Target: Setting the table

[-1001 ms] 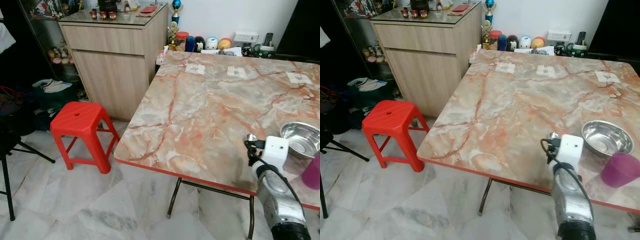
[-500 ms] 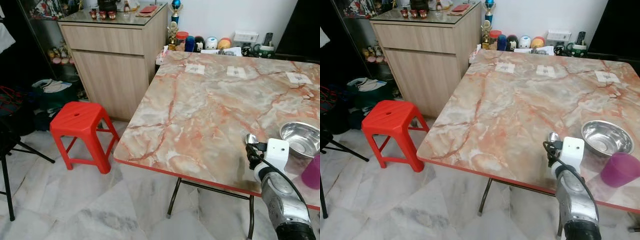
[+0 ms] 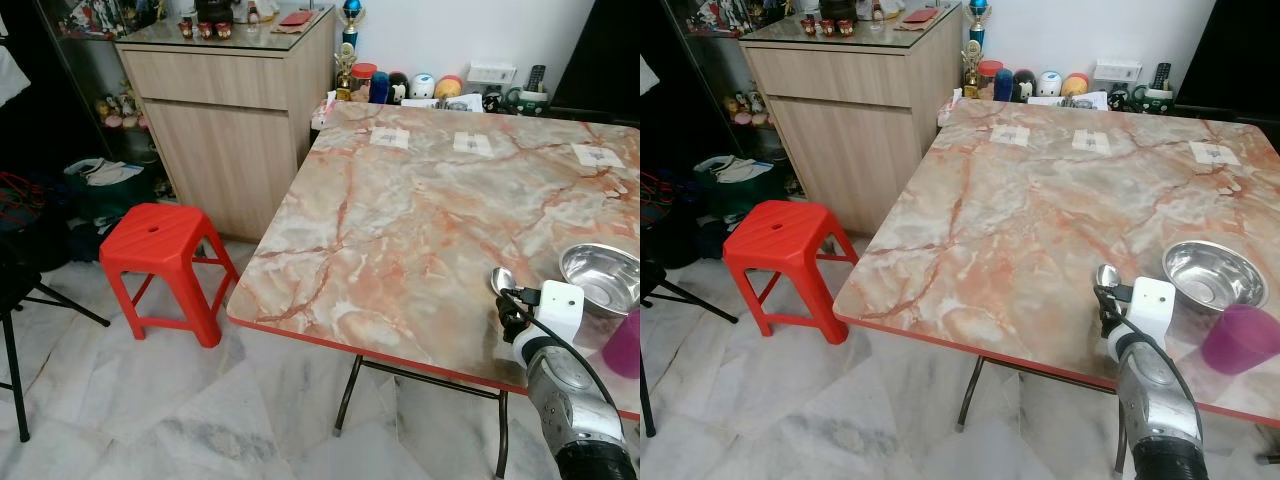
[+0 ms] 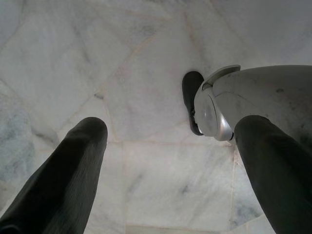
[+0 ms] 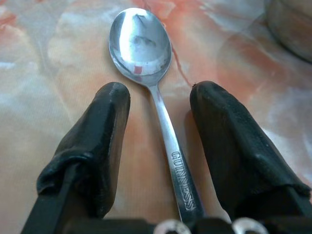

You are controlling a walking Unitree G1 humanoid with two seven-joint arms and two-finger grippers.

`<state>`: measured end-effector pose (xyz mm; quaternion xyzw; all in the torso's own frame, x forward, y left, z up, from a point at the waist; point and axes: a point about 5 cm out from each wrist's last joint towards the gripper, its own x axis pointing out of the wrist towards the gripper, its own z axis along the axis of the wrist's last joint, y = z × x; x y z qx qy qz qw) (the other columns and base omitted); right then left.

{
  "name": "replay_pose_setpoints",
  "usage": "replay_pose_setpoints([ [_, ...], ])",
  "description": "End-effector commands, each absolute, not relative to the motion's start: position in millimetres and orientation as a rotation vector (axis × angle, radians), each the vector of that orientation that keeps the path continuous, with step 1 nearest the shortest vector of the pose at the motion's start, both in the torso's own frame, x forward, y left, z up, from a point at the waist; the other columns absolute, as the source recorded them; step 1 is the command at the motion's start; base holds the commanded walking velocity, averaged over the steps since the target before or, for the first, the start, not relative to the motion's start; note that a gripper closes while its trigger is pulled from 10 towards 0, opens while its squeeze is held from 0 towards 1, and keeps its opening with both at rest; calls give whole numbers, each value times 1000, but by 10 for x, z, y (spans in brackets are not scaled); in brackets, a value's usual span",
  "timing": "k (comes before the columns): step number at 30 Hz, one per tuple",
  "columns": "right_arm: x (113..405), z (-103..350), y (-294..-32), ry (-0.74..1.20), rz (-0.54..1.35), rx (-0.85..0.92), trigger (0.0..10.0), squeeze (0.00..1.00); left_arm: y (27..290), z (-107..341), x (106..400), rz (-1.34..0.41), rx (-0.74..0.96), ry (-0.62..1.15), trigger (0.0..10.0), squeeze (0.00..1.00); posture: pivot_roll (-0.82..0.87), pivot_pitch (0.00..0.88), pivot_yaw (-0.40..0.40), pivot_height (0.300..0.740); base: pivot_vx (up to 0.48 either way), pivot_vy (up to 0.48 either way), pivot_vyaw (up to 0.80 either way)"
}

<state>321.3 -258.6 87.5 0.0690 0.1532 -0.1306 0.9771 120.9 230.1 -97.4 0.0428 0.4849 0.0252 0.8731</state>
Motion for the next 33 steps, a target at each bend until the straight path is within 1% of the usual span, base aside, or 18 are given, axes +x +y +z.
replay_pose_setpoints([
  [1, 3225, 854, -2564, 329, -251, 166, 10000, 0, 2318, -995, 1135, 36, 106, 1046, 10000, 0, 23, 87, 13, 740, 0, 0, 0],
  [9, 3212, 782, -2547, 365, -242, 163, 10000, 0, 2318, -996, 1133, 35, 106, 1047, 10000, 0, 24, 87, 13, 740, 0, 0, 0],
  [18, 3156, 619, -2500, 447, -225, 159, 10000, 0, 2313, -997, 1135, 32, 101, 1048, 10000, 0, 24, 88, 12, 740, 0, 0, 0],
  [19, 3147, 593, -2479, 456, -214, 156, 9765, 0, 2312, -997, 1135, 32, 100, 1048, 10000, 0, 24, 88, 12, 740, 0, 0, 0],
  [20, 3144, 583, -2468, 458, -210, 157, 2196, 0, 2312, -997, 1135, 31, 100, 1047, 10000, 0, 25, 88, 11, 740, 0, 0, 0],
  [21, 3142, 576, -2455, 459, -206, 159, 0, 0, 2311, -997, 1135, 31, 100, 1047, 10000, 0, 25, 88, 11, 740, 0, 0, 0],
  [33, 3151, 547, -2388, 467, -182, 143, 0, 0, 2304, -999, 1133, 25, 94, 1049, 10000, 0, 25, 88, 9, 740, 0, 0, 0],
])
